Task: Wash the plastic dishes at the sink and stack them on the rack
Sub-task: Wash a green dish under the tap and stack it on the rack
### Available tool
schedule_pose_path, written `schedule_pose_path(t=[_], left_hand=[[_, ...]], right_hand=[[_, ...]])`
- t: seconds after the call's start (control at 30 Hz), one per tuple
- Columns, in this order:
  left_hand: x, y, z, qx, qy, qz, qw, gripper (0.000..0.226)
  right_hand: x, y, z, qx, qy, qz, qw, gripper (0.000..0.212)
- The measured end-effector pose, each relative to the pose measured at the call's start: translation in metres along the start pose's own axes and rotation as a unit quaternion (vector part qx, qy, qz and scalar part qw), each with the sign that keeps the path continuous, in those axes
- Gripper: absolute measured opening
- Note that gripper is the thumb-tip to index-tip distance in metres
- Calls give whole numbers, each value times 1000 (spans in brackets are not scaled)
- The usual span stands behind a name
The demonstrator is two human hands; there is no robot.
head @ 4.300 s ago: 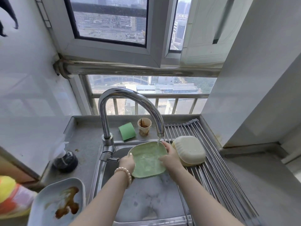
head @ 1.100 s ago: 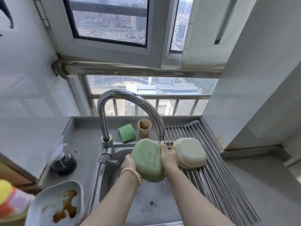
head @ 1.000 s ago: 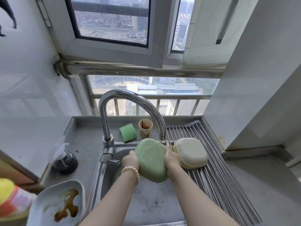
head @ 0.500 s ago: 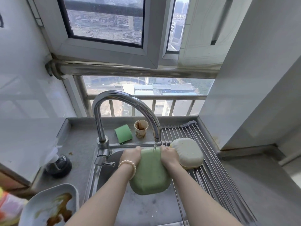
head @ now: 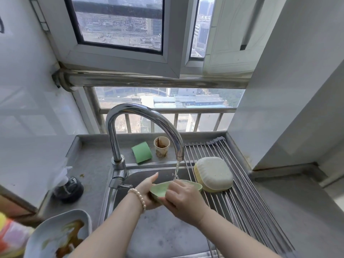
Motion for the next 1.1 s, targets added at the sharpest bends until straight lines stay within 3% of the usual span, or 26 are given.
schedule_pose_path(t=[0.07, 0.13, 0.2, 0.23, 0.3, 0.33, 0.4, 0.47, 0.57, 0.7, 0.8, 0.9, 1.0, 1.1], left_hand=[[0, -4, 7, 22, 72, -36, 996, 61], [1, -7, 13, 56, 149, -56, 986, 55], [0, -4, 9, 91, 218, -41, 971, 46], [-2, 0, 5, 101, 239, -35, 965, 44], [-7, 8, -4, 99, 266, -40, 958, 44], [-9, 12, -4, 89, 273, -47, 957, 44], [-13, 16, -5, 61, 272, -70, 958, 48], [-15, 18, -5, 18, 252, -101, 962, 56], [-21, 23, -11, -62, 216, -159, 961, 55], [-20, 26, -14, -137, 179, -246, 943, 53], [-15, 25, -11, -134, 161, -263, 942, 61], [-12, 26, -7, -93, 182, -267, 942, 51], [-2, 21, -1, -45, 214, -199, 955, 33], [4, 17, -1, -31, 201, -134, 970, 37]], right_hand=[[-4, 4, -4, -125, 27, 53, 990, 55], [-2, 6, -7, -305, 143, 50, 940, 94], [11, 6, -12, -381, 245, -8, 891, 124], [16, 6, -12, -414, 283, -44, 864, 127], [22, 15, -12, -458, 339, -94, 816, 106], [23, 19, -9, -470, 362, -106, 798, 92], [23, 27, -1, -464, 417, -88, 777, 85], [18, 34, 10, -434, 428, -51, 791, 84], [12, 41, 25, -403, 372, -12, 836, 74], [13, 47, 31, -398, 380, 94, 830, 72], [10, 49, 31, -418, 378, 132, 815, 69], [2, 48, 30, -429, 351, 168, 816, 70], [-8, 45, 28, -431, 311, 216, 819, 68], [-12, 42, 21, -416, 284, 239, 830, 60]])
Point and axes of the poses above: each hand's wrist, its own z-axis towards the middle knuckle, its own y-axis out of the palm, x = y × z, the point moved 3 cm from there along z, towards the middle knuckle, and after that the axes turned 5 degrees about -z, right-handed, at the moved point
